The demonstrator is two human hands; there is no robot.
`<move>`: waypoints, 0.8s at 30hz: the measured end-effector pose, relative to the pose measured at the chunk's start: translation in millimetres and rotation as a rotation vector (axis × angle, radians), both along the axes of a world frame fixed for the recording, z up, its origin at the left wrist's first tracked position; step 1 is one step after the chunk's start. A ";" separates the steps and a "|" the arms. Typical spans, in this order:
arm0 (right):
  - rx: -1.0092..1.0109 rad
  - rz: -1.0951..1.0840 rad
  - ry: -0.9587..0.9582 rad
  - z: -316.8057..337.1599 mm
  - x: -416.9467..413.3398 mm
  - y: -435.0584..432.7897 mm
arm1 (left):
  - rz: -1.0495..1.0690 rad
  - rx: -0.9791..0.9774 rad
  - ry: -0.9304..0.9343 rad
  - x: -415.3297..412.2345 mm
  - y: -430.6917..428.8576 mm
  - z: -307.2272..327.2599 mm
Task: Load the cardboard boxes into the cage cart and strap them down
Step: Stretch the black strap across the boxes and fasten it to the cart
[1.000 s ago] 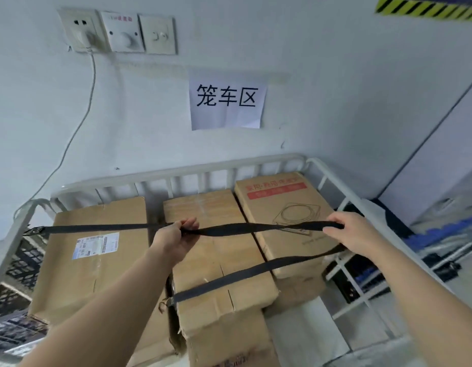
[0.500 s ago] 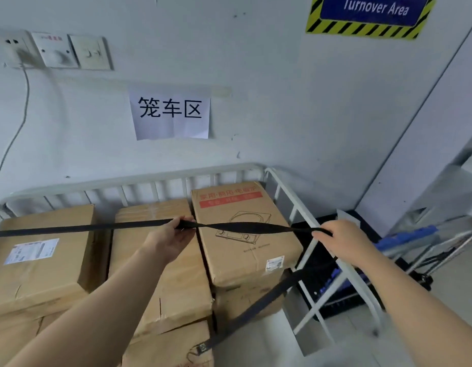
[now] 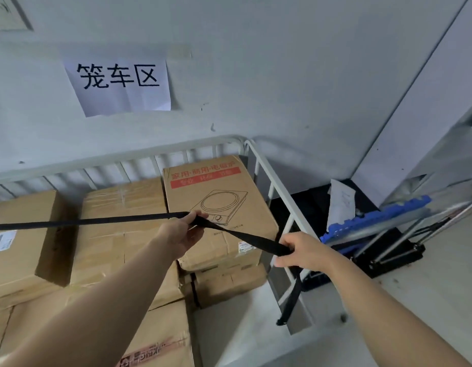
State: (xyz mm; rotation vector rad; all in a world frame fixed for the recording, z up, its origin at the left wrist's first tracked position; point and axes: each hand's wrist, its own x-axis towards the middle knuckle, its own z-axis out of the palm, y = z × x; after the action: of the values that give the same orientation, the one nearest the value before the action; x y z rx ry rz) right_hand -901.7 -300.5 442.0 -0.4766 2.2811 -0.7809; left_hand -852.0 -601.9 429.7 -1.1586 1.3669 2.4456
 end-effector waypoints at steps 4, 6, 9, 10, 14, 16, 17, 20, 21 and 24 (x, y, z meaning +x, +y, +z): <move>0.011 -0.077 -0.057 0.0 -12.5 26.6 | -0.045 0.040 -0.019 -21.8 10.5 -7.8; -0.004 -0.157 -0.049 -1.1 -15.9 35.3 | -0.071 0.084 -0.021 -30.7 20.4 -11.6; 0.080 -0.224 0.188 -7.1 -19.3 32.2 | -0.105 0.121 -0.043 -38.3 42.6 -20.4; 0.128 -0.234 0.287 -10.3 -20.6 28.1 | -0.109 0.123 -0.061 -39.7 49.2 -23.3; 0.186 -0.284 0.329 -26.7 -32.9 20.9 | -0.123 0.136 -0.105 -46.1 63.6 -31.0; 0.162 -0.266 0.271 -36.7 -43.2 23.9 | -0.124 0.108 -0.112 -51.5 68.7 -36.2; 0.136 -0.249 0.233 -41.8 -48.8 26.2 | -0.120 0.093 -0.112 -54.2 71.9 -38.5; 0.058 -0.209 0.056 -55.2 -65.1 36.5 | -0.079 0.048 -0.098 -62.1 81.5 -45.8; 0.030 -0.209 -0.004 -57.9 -70.4 42.9 | -0.064 0.034 -0.085 -64.7 85.1 -48.5; -0.006 -0.241 -0.069 -65.8 -87.9 69.2 | -0.044 0.005 -0.072 -73.8 100.9 -55.4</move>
State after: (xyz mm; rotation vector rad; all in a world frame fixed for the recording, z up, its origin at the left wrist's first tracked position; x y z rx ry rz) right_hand -989.6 -231.3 376.1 -0.1751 2.2985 -0.9076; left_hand -925.8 -501.0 374.3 -1.1906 1.3503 2.3521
